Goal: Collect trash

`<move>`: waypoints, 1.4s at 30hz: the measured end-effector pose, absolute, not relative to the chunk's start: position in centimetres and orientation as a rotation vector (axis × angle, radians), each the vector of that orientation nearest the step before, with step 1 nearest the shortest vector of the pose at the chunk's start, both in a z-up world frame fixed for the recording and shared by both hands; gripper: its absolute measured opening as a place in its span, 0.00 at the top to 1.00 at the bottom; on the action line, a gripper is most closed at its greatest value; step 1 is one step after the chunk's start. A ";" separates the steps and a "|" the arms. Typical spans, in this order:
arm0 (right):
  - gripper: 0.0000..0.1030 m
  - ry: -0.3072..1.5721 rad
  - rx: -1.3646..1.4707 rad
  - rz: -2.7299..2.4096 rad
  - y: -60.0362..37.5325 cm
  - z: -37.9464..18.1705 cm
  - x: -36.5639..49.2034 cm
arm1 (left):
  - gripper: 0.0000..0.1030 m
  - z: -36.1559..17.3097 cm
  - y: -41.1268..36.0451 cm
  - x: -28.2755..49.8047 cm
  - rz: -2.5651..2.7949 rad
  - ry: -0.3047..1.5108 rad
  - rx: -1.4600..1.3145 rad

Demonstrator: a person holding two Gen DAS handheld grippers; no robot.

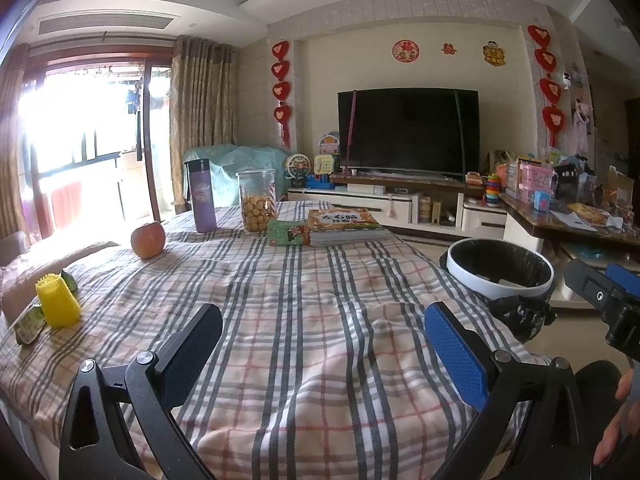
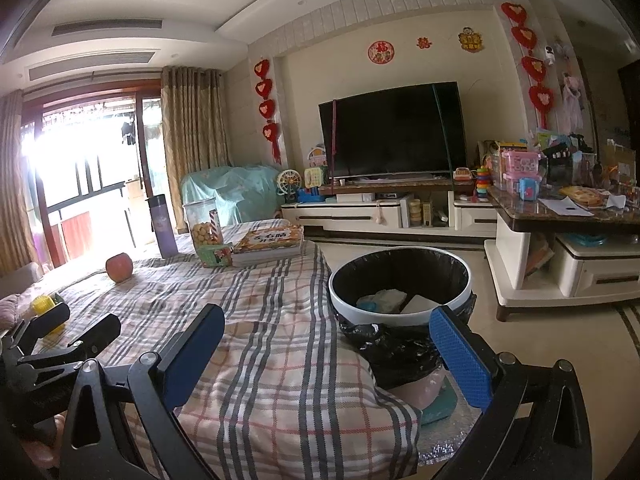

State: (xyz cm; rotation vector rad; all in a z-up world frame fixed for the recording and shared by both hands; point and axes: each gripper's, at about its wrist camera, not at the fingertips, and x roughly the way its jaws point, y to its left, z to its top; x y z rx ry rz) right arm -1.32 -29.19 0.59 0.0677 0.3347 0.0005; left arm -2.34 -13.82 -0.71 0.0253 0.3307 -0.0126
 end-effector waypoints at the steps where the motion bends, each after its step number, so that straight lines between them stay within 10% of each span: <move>1: 0.00 0.334 0.068 0.001 -29.1 0.7 -1.3 | 0.01 -0.7 -13.8 -2.3 -0.012 0.331 0.026; 42: 0.00 0.358 0.072 0.020 -28.6 0.4 -0.5 | 0.01 -1.0 -13.3 -1.0 -0.034 0.371 0.027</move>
